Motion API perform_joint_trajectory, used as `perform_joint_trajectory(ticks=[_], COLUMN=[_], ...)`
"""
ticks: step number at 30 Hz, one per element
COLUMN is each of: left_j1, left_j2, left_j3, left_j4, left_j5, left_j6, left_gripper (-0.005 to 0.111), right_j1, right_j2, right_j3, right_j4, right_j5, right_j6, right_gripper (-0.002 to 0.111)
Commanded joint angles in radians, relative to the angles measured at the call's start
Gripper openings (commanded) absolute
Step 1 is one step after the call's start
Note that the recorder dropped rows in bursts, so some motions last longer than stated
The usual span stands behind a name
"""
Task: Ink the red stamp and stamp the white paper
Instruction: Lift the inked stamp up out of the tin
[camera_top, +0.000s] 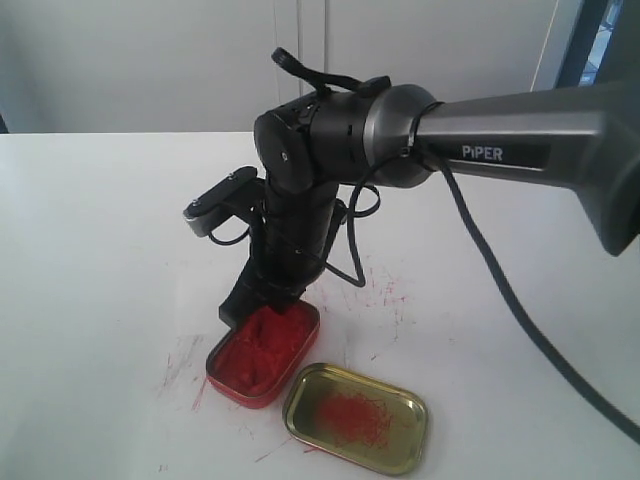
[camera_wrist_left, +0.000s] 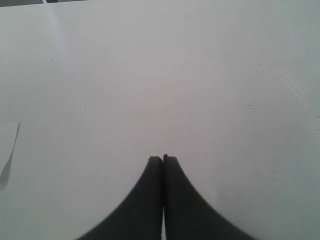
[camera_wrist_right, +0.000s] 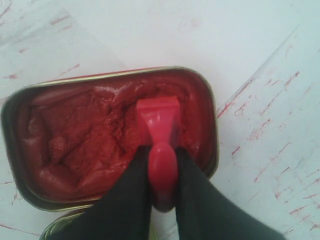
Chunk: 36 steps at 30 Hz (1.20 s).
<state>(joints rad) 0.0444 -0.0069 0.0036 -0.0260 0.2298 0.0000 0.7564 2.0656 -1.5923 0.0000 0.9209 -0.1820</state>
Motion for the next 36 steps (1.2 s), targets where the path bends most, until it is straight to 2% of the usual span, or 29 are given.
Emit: perform_joint_trajectory(ticks=[1,14,26,36], left_j1=[0.002,0.002,0.002,0.002], left_j2=[0.007,0.007,0.007,0.007], left_j3=[-0.004,-0.004,-0.004,-0.004], left_j4=[0.001,0.001,0.001,0.001], left_j5=[0.002,0.002,0.002,0.002], left_j6=[0.0,0.0,0.0,0.0], left_gripper=[0.0,0.0,0.0,0.0], right_j1=[0.0,0.0,0.0,0.0], right_j2=[-0.017,0.001,0.158,0.262], right_j3=[-0.057,-0.217,-0.423,-0.533], right_j4=[0.0,0.0,0.0,0.0], right_j5=[-0.006,0.027,0.187,0.244], right_j6=[0.012,0.034,0.034,0.034], right_gripper=[0.0,0.0,0.0,0.0])
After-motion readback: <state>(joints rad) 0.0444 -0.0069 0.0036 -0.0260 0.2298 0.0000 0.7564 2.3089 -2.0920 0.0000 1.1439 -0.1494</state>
